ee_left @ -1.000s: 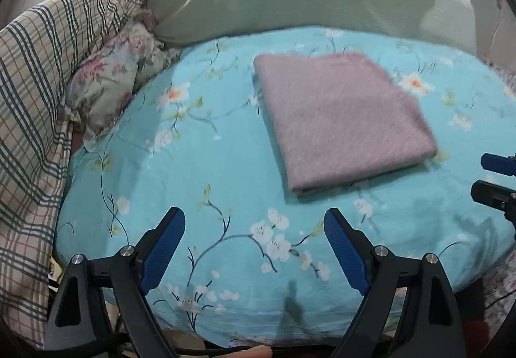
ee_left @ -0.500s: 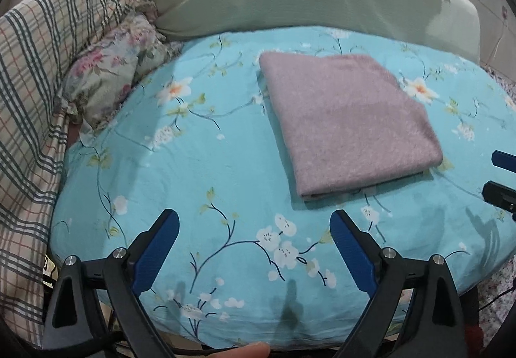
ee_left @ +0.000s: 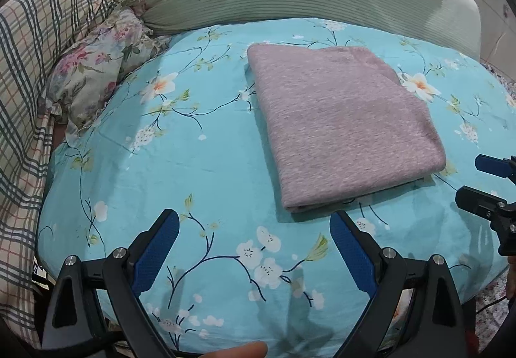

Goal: Fold small clothes

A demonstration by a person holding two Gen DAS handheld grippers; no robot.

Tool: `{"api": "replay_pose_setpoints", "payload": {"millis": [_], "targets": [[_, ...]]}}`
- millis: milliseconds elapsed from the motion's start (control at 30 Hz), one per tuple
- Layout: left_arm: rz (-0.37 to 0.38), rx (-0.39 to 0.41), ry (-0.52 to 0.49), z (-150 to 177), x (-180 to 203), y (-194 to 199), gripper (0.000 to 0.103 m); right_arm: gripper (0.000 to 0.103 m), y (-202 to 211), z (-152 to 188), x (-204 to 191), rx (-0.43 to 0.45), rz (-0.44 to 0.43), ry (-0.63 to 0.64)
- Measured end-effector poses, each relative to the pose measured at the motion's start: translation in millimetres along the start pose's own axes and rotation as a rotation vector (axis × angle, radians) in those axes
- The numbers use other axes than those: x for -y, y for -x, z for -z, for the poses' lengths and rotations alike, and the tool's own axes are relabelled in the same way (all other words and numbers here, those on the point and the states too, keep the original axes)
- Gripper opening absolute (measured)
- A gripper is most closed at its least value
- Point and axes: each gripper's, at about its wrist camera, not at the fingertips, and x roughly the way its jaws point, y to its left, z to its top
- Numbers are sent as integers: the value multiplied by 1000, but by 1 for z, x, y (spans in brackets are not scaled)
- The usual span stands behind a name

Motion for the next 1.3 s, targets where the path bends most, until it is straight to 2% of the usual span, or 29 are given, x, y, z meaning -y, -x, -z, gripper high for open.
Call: {"api": "replay_pose_setpoints", "payload": {"millis": [533, 1300], "targets": [[-1, 31, -6, 2, 6, 21, 95, 97, 16, 2, -6, 20, -11, 12], [-6, 31, 0, 1, 3, 22, 95, 97, 18, 0, -4, 27, -18, 13]]}}
